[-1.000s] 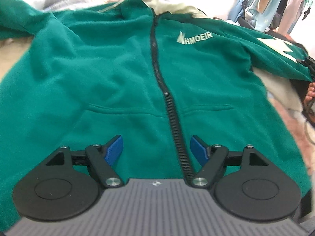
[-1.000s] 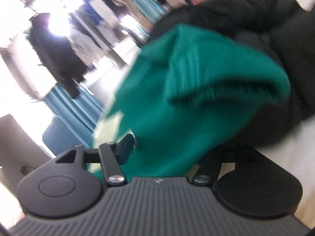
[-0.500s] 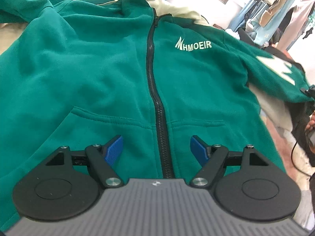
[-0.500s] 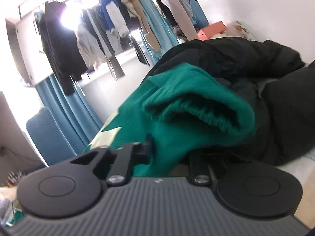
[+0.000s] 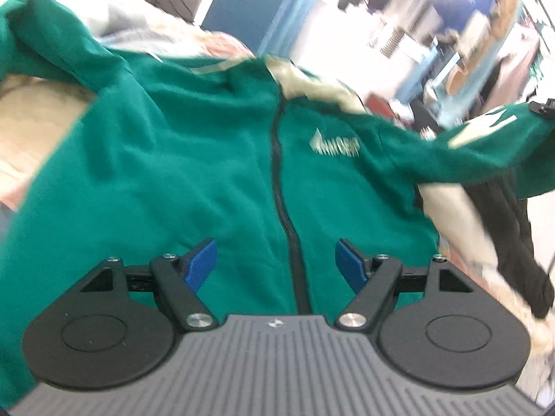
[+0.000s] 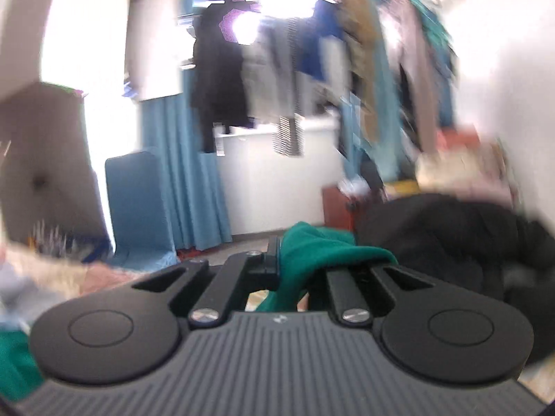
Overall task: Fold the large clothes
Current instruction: 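Grasp the sleeve cuff with the right gripper and lift it, then fold the sleeve across the hoodie front with the right gripper and release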
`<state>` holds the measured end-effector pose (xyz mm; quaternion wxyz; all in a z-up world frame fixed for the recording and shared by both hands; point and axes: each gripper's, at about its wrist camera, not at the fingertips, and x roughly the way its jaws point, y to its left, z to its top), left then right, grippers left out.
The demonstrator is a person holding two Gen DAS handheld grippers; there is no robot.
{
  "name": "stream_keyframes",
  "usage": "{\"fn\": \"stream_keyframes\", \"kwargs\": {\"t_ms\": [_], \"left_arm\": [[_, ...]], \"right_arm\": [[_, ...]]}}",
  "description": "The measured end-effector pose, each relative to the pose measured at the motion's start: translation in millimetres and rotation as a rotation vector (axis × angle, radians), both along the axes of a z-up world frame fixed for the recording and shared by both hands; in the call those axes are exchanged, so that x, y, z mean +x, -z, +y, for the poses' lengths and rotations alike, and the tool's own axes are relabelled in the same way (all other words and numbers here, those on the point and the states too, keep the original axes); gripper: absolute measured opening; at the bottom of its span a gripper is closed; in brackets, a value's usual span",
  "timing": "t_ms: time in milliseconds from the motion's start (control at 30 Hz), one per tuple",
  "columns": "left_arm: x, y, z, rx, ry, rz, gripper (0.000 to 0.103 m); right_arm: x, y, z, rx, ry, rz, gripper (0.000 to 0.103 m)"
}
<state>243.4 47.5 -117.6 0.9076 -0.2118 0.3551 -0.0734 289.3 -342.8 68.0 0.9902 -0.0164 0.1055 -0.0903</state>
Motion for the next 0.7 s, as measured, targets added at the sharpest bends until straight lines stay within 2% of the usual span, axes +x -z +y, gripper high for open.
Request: {"fn": "stream_keyframes", "kwargs": {"t_ms": [67, 167, 300, 500, 600, 700], "left_arm": [[-1, -5, 17, -0.028, -0.048, -0.014, 0.079], [-1, -10, 44, -0.08, -0.114, -0.027, 0.079], [2, -10, 68, -0.112, -0.158, -0.03, 0.079], [4, 3, 93, -0.206, -0.222, 0.002, 0.079], [5, 6, 91, -0.176, -0.208, 0.003, 0.079], [7, 8, 86, -0.135, -0.191, 0.001, 0.079]], "right_arm": [[3, -4, 42, -0.113, -0.082, 0.011, 0.008], [-2, 12, 112, -0.289, -0.215, 0.047, 0.009], [-24, 83, 199, -0.474, -0.382, 0.137, 0.009], [-55, 191, 277, -0.54, -0.541, 0.307, 0.009], [-65, 219, 293, -0.506, -0.55, 0.36, 0.011], [-66, 219, 289, -0.463, -0.54, 0.367, 0.011]]}}
